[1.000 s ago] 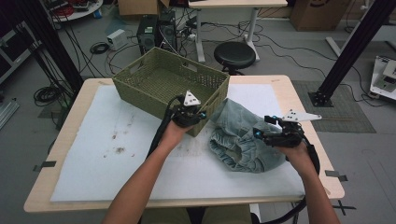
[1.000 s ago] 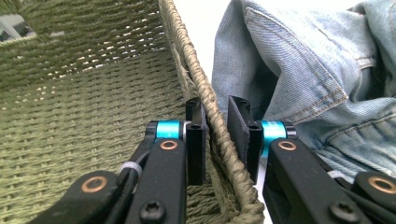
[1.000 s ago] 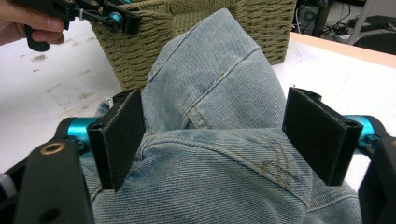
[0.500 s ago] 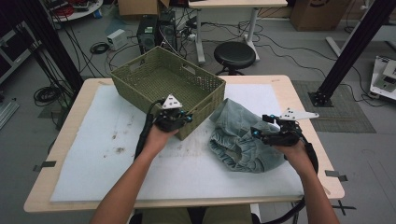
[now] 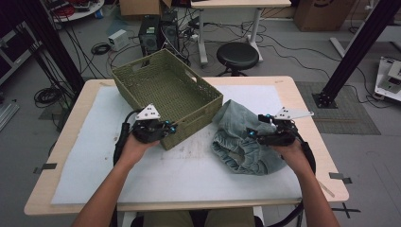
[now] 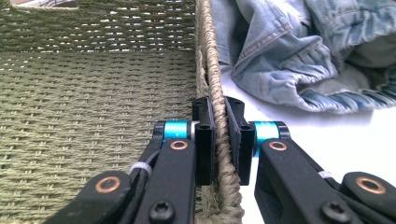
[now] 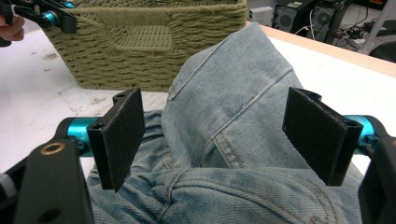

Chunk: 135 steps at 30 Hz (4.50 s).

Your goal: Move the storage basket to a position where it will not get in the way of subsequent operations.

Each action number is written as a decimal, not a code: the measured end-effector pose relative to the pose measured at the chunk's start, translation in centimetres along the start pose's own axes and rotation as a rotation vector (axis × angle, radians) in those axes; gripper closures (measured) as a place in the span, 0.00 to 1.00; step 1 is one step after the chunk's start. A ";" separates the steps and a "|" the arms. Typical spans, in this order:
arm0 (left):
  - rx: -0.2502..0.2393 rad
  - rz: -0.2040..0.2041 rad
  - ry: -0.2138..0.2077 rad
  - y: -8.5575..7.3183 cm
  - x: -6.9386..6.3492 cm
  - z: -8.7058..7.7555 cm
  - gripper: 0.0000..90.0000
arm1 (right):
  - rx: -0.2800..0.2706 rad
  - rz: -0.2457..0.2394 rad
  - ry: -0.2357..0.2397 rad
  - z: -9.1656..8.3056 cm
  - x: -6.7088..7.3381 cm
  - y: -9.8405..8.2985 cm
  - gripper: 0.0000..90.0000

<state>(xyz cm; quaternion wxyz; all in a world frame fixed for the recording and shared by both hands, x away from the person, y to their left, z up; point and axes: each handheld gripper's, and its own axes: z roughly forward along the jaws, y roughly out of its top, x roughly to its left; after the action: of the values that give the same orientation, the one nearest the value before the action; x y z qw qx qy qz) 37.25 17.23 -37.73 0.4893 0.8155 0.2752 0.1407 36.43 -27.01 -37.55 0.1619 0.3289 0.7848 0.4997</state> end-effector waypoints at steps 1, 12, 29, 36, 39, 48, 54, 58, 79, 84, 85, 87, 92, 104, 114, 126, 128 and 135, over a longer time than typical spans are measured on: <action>-0.003 -0.002 -0.009 -0.2 0.1 -0.3 0.92 | -0.003 -0.004 0.002 0.0 0.0 0.0 0.24; -0.021 0.012 -0.056 -2.1 1.1 -3.8 0.92 | -0.004 -0.007 0.016 0.6 0.4 0.4 0.24; -0.017 0.057 -0.116 -4.1 2.3 -7.7 0.91 | -0.003 -0.019 0.048 2.0 1.4 0.9 0.24; -0.012 0.064 -0.137 -4.9 2.8 -9.2 0.90 | 0.000 -0.025 0.064 2.4 1.9 1.0 0.24; -0.015 0.062 -0.144 -5.2 3.0 -9.8 0.89 | 0.000 -0.028 0.070 2.7 2.2 1.1 0.24; -0.108 -0.027 -0.113 -5.8 3.3 -10.9 0.75 | 0.005 -0.039 0.102 3.4 3.5 1.6 0.24; -0.206 -0.164 0.023 -5.9 4.5 -12.7 0.45 | 0.023 -0.071 0.145 4.6 5.0 2.4 0.24; -0.224 -0.195 0.103 -6.1 4.8 -13.1 0.38 | 0.040 -0.100 0.178 5.7 6.0 2.9 0.24; -0.175 -0.286 0.275 -6.4 6.5 -12.1 0.27 | 0.080 -0.136 0.288 10.8 9.6 4.3 0.21; -0.166 -0.303 0.296 -6.5 6.8 -11.8 0.27 | 0.087 -0.141 0.345 10.6 9.8 4.2 0.23; -0.166 -0.306 0.300 -6.5 6.8 -11.9 0.27 | 0.088 -0.151 0.346 10.6 10.1 4.2 0.23; -0.163 -0.315 0.318 -6.6 7.0 -12.0 0.27 | 0.087 -0.163 0.355 10.6 10.4 4.2 0.23; -0.138 -0.330 0.360 -6.5 7.6 -12.0 0.27 | 0.090 -0.184 0.395 10.7 11.1 4.1 0.23; -0.033 -0.339 0.417 -5.5 9.3 -11.1 0.26 | 0.091 -0.230 0.489 11.0 13.0 4.0 0.23; 0.020 -0.353 0.420 -4.9 9.5 -10.3 0.41 | 0.092 -0.232 0.492 11.1 13.1 4.0 0.23; 0.028 -0.436 0.470 -5.2 9.5 -11.4 0.69 | 0.087 -0.246 0.533 11.1 13.7 3.9 0.26; 0.021 -0.453 0.471 -5.4 9.5 -11.8 0.73 | 0.086 -0.257 0.550 11.2 13.8 3.9 0.30; 0.015 -0.459 0.470 -5.6 9.4 -12.9 0.78 | 0.095 -0.202 0.485 11.8 12.8 3.5 0.28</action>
<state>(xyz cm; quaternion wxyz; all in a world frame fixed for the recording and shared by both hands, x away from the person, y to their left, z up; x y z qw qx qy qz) 36.68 34.15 -36.79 0.4254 0.6810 0.5582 0.2090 35.16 -9.32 -38.76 0.0023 0.1269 0.8521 0.5078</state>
